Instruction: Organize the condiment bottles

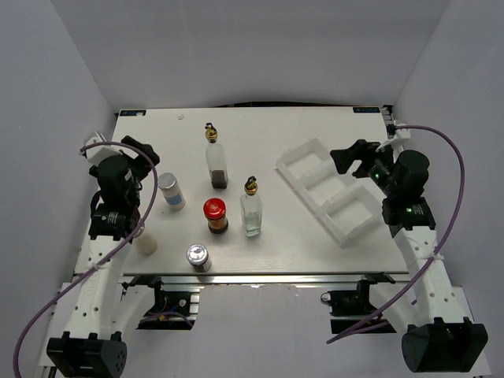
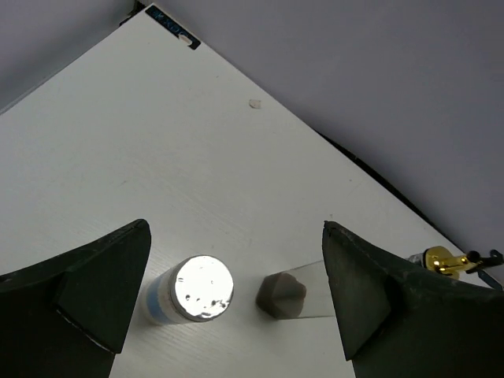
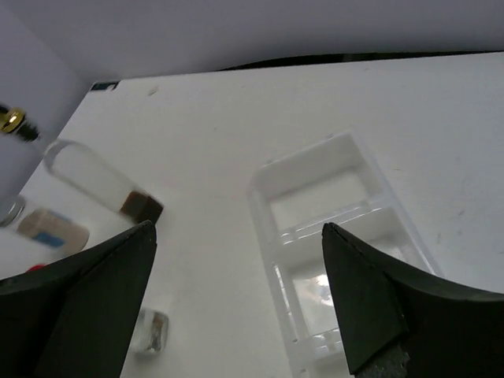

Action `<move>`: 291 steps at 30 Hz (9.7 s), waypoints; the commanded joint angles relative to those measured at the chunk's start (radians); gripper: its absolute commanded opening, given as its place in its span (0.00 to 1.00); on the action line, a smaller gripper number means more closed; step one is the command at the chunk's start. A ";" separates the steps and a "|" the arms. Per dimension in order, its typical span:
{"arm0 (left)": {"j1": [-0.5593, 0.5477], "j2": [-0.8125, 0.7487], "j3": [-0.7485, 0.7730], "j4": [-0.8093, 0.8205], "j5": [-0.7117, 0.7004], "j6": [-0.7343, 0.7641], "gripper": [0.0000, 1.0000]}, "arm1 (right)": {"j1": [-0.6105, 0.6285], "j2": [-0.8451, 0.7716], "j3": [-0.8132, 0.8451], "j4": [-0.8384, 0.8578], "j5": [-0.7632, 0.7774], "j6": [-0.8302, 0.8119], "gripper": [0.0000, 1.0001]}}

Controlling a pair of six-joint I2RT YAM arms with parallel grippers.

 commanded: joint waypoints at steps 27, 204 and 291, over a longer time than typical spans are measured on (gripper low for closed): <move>0.002 0.018 -0.051 0.072 0.139 0.030 0.98 | 0.755 0.405 0.140 0.264 0.002 -0.496 0.89; 0.002 0.037 -0.081 -0.077 0.002 -0.068 0.98 | 0.630 0.778 0.848 0.094 -0.009 -0.483 0.00; 0.002 0.055 -0.045 -0.247 0.043 -0.085 0.98 | 0.784 0.475 0.516 -0.363 0.066 -0.590 0.89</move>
